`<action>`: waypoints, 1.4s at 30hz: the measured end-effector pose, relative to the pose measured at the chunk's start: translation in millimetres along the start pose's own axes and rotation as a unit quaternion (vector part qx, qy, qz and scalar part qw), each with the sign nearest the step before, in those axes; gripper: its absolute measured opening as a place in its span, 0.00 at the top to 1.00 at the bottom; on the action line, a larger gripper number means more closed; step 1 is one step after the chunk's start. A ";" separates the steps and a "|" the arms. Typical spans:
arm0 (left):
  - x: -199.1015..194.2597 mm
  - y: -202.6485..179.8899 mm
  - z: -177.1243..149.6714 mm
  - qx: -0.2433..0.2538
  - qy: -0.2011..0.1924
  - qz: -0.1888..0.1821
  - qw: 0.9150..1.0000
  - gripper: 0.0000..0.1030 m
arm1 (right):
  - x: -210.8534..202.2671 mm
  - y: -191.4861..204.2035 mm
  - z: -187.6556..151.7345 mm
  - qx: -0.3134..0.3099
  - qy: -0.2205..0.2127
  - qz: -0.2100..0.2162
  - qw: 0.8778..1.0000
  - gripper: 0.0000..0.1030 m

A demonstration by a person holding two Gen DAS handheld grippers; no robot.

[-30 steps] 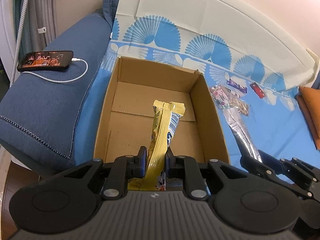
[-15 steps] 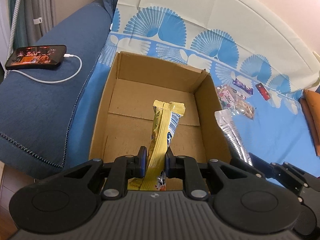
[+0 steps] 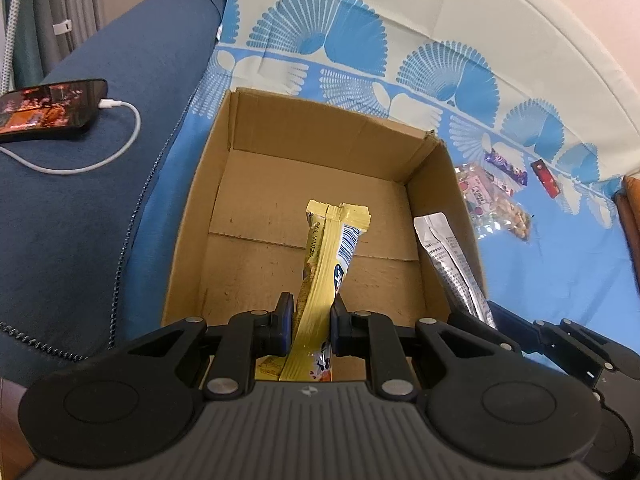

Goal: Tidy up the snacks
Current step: 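Open both tools to drop the yellow bar and silver pack into the box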

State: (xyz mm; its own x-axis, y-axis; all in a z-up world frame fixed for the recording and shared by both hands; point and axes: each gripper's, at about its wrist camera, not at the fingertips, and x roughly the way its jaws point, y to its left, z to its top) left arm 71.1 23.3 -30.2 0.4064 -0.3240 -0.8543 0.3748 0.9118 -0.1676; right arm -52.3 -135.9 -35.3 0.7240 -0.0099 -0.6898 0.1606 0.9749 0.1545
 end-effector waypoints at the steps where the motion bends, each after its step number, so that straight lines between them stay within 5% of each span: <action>1: 4.7 -0.1 1.4 0.000 0.002 0.001 1.000 0.81 | 3.3 -1.4 1.4 0.001 0.002 0.000 1.000 0.71; 21: 71.2 -2.2 16.4 0.019 0.038 0.036 0.998 0.80 | 60.1 -21.0 8.0 0.024 0.036 -0.010 0.999 0.69; 23: 67.2 -1.9 17.2 0.024 0.028 0.033 0.999 0.52 | 62.0 -22.4 9.4 0.030 0.037 -0.012 0.999 0.66; 24: 64.0 -2.0 17.6 0.024 0.021 0.036 0.999 0.17 | 61.2 -23.4 10.5 0.034 0.035 -0.015 0.999 0.57; 25: 59.5 -1.7 17.8 0.021 0.007 0.045 0.999 0.01 | 60.0 -24.1 11.7 0.038 0.032 -0.018 0.999 0.46; 28: 44.3 -0.3 14.7 0.019 -0.027 0.067 0.997 0.00 | 52.6 -26.5 13.7 0.047 0.022 -0.028 0.998 0.35; 42: -12.3 -5.4 -41.2 0.000 -0.006 0.088 0.996 0.00 | -9.9 1.8 -18.1 0.033 0.033 0.001 0.999 0.22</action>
State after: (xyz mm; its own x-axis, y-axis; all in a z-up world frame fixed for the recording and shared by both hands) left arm 29.8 32.7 -39.1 0.4751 -0.1629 -0.8647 0.2971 0.9547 -0.0166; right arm -71.4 -130.0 -41.0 0.6782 0.0082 -0.7349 0.2052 0.9580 0.2001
